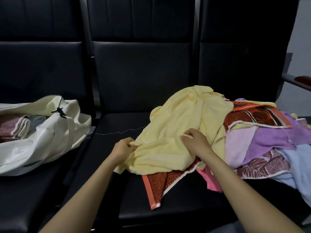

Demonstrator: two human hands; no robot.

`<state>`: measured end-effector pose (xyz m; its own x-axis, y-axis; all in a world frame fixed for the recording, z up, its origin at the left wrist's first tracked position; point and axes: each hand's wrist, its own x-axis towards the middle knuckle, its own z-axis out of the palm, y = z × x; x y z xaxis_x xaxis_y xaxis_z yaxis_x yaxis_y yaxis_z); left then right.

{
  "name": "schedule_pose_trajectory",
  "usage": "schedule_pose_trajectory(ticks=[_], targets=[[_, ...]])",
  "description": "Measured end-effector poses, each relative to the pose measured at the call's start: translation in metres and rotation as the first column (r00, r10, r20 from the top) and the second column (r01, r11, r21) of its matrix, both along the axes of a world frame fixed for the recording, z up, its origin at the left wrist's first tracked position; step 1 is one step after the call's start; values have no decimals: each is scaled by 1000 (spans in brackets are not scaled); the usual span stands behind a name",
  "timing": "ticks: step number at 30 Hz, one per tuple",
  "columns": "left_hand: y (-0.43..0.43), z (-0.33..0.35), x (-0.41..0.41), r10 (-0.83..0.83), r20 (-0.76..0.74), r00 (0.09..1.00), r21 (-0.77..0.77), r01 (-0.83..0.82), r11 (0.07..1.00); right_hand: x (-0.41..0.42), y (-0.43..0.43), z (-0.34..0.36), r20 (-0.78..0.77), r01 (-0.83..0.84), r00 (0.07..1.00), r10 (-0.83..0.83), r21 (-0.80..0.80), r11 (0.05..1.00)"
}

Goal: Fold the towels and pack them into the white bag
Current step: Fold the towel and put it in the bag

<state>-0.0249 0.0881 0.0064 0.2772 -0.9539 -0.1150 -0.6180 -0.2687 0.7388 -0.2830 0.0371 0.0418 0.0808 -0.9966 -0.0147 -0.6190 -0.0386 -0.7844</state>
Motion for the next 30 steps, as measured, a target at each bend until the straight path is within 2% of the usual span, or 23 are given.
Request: schedule_pose_trajectory(ticks=[3,5,7,8,10,11,12,13,14,15,16,17,19,20,21,22,24,26,28,30], targets=[[7,8,1,-69,-55,996,25,71,997,0,4,4,243,-10,970,-2,46,999],[13,15,4,-30,-264,964,-12,28,1000,-5,9,7,346,-39,938,2,100,994],[20,27,9,9,-514,858,-70,-52,996,-13,13,11,358,-73,933,24,123,990],[24,33,14,21,-593,805,-96,-97,991,-20,15,14,331,-90,943,41,133,987],[33,41,32,42,-652,757,-93,-134,987,-34,22,18,258,-146,961,96,181,973],[38,44,40,57,-621,782,-50,-111,993,-41,25,18,203,-191,968,147,220,957],[44,43,50,68,-493,867,25,-65,998,-46,30,16,122,-236,970,211,265,935],[50,40,57,26,-234,972,149,9,989,-47,35,14,25,-273,960,279,308,911],[56,34,62,-71,51,996,293,53,955,-45,40,10,-76,-299,936,343,342,891],[63,29,61,-196,253,947,402,81,912,-42,44,7,-178,-314,901,396,364,877],[67,22,59,-260,346,902,442,87,893,-38,47,4,-280,-321,857,433,368,873],[71,19,56,-250,377,892,426,73,902,-33,49,4,-369,-329,811,454,355,875],[74,23,51,-134,431,892,277,11,961,-28,51,10,-474,-315,766,435,313,896],[74,26,51,-39,415,909,165,-32,986,-27,51,14,-498,-296,766,407,288,911],[72,30,50,52,314,948,54,-73,996,-28,49,18,-513,-273,774,371,257,927],[70,33,49,108,139,984,-37,-104,994,-30,47,21,-507,-242,800,321,218,946],[67,41,41,89,-220,971,-165,-127,978,-35,40,27,-436,-163,878,197,114,980],[60,46,34,15,-416,909,-225,-119,967,-39,33,28,-352,-78,933,73,-3,997],[47,41,27,19,-497,867,-228,-152,962,-40,27,28,-287,-22,958,-4,-88,996],[31,28,21,118,-479,870,-147,-212,966,-38,22,23,-272,-2,962,-27,-104,995]])
